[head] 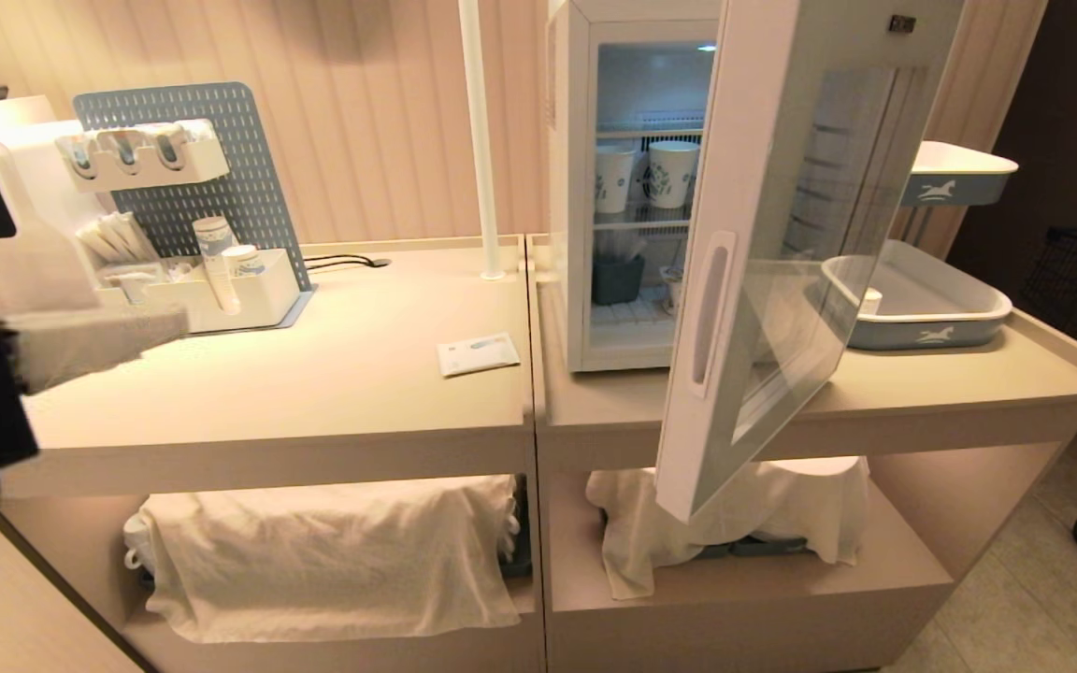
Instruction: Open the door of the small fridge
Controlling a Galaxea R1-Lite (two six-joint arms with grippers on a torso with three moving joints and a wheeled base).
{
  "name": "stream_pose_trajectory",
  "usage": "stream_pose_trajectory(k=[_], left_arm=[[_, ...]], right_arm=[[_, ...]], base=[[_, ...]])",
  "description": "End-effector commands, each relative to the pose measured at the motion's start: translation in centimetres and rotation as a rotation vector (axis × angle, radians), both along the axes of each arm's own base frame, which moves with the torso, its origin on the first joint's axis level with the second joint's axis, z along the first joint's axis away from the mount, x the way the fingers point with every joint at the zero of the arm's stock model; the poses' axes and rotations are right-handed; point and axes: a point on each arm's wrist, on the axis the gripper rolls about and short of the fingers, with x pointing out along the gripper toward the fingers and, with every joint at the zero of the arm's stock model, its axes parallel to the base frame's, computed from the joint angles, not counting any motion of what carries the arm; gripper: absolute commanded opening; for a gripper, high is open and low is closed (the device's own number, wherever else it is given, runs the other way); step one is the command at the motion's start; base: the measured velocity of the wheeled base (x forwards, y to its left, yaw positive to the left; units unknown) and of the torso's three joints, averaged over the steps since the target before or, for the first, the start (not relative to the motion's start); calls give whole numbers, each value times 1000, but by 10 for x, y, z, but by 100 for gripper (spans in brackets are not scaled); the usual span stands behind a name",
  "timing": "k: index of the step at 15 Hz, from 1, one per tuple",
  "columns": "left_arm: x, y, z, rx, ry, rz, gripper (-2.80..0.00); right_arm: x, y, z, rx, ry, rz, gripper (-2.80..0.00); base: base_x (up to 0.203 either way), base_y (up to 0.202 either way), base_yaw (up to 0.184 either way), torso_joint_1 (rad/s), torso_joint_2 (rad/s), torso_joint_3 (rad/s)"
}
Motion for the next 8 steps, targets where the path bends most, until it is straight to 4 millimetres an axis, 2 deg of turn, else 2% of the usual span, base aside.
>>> stream_pose_trajectory(k=[1, 8], left_arm=[[32, -22, 1, 12, 43, -78, -280], [120, -77, 16, -32, -2, -158, -280]], right_arm=[[1, 0, -3, 0, 10, 1, -280], [1, 0, -3, 0, 10, 1, -280]], base=[[0, 0, 0, 0, 0, 0], [0, 0, 0, 0, 0, 0]])
